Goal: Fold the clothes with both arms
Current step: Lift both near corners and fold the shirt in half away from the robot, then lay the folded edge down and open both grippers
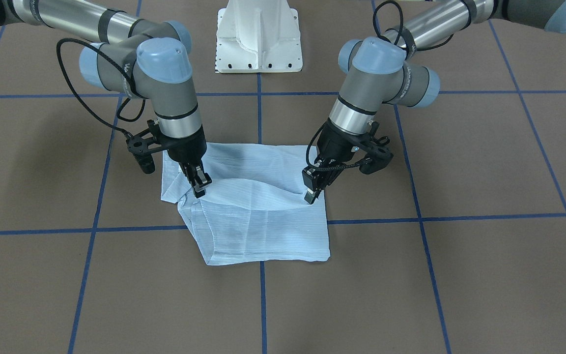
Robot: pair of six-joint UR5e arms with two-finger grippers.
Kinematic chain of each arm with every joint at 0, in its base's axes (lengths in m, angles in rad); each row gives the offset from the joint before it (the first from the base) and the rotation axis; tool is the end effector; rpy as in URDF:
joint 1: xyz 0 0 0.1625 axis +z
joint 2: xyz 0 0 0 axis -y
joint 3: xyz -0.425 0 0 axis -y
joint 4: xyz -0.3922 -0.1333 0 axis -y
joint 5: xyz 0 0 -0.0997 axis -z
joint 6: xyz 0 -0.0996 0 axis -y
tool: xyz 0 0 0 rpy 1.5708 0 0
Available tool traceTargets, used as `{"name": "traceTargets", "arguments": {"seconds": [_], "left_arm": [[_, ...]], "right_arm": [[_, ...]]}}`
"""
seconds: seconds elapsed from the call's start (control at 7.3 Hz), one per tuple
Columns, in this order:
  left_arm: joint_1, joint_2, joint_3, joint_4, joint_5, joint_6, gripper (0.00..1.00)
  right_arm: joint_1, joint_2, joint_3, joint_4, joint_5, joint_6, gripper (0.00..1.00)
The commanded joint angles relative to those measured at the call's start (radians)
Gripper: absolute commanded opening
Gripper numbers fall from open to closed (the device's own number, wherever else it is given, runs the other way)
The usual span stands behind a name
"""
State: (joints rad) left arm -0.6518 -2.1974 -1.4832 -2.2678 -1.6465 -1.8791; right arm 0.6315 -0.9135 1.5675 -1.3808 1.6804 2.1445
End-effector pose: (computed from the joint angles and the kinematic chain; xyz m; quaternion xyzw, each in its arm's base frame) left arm 0.4900 -0.5321 0.2439 0.0686 0.5757 -0.3567 0.7325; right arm -0.5018 -0.5186 0.2516 -0.0381 -0.4102 0.4978 0.7632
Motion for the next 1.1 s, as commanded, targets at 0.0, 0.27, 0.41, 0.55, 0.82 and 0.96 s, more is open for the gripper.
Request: {"name": "traceTargets", "arguments": {"seconds": [0.0, 0.27, 0.41, 0.55, 0.82, 0.96], "left_arm": [[-0.026, -0.068, 0.223, -0.142, 0.005, 0.058, 0.00], [-0.051, -0.074, 0.260, -0.157, 0.010, 0.128, 0.55], [-0.067, -0.076, 0.274, -0.157, 0.008, 0.138, 0.63], [-0.068, -0.077, 0.274, -0.157, 0.010, 0.147, 0.67], [-0.078, -0.077, 0.268, -0.160, 0.004, 0.152, 0.67], [-0.084, -0.071, 0.256, -0.160, -0.010, 0.161, 0.67]], "right_arm": [[0.043, 0.067, -0.235, 0.160, 0.025, -0.079, 0.00], [0.075, 0.112, -0.346, 0.216, 0.030, -0.133, 0.99], [0.109, 0.123, -0.350, 0.216, 0.082, -0.220, 1.00], [0.123, 0.128, -0.348, 0.215, 0.094, -0.238, 1.00], [0.164, 0.119, -0.339, 0.215, 0.161, -0.258, 1.00], [0.197, 0.082, -0.321, 0.215, 0.227, -0.305, 1.00]]}}
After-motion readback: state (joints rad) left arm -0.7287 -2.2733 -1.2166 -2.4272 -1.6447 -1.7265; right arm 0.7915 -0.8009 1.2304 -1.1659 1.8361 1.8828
